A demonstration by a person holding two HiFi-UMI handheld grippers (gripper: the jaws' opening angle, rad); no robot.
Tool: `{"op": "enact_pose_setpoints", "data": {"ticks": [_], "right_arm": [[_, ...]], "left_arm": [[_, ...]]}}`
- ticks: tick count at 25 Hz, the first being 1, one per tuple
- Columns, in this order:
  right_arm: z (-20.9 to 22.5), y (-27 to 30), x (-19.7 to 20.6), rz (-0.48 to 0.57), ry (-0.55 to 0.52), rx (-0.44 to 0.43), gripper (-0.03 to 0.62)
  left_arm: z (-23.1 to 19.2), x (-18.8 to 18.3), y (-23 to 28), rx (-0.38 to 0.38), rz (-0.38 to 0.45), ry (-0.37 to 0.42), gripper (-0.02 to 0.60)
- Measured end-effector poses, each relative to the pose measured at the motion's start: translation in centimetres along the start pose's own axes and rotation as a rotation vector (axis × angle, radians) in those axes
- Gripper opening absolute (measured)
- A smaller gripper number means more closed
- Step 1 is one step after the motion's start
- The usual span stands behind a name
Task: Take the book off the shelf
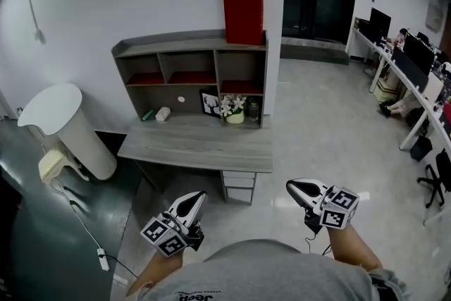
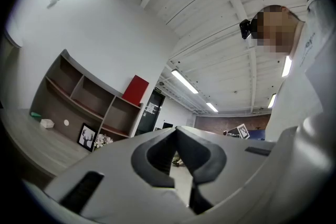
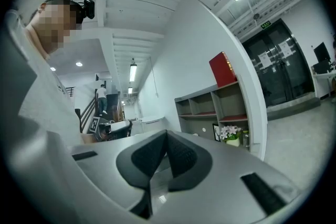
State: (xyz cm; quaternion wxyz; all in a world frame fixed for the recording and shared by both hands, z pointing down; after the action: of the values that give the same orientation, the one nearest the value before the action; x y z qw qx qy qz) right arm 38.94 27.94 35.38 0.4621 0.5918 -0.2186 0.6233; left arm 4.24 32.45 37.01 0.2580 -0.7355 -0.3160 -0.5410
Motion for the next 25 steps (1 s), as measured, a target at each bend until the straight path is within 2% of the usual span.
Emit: {"op": "enact_pose_setpoints", "data": {"ticks": [6, 12, 19, 25], "right_arm": [[1.8, 6.3, -2.4, 0.005, 0.004, 0.024, 0.005], [3.2, 10.5, -3.8, 0.003, -0.001, 0.043, 0.005], [6.0, 13.3, -3.7, -0.009, 0.036, 0.052, 0.006], [10.2, 15.8, -4.7, 0.001, 0.034, 0.022, 0.005]], "left_arm": [[-7.1, -1.4, -0.2, 0.016, -0.007, -0.016, 0.009], [-12.2, -2.4, 0.1, 0.040, -0.020, -0.025, 0.009], [-16.0, -2.5, 1.5, 0.043, -0.038, -0.046, 0.009], [-18.7, -2.7, 3.7, 0.015, -0.047, -0.043, 0.009]]}}
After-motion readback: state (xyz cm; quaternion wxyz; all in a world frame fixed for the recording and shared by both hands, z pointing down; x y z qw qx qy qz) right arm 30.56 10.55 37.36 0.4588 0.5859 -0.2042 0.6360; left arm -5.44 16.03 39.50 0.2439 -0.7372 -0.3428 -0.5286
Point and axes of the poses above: the fingertips, and each gripper's own axes: y forward along the fingers, z to its right, x out of its underside, the point moved 8 cm from there along -y, backward along the fingers, and after that the axes turned 12 degrees about -z, right-handed, at the moved point
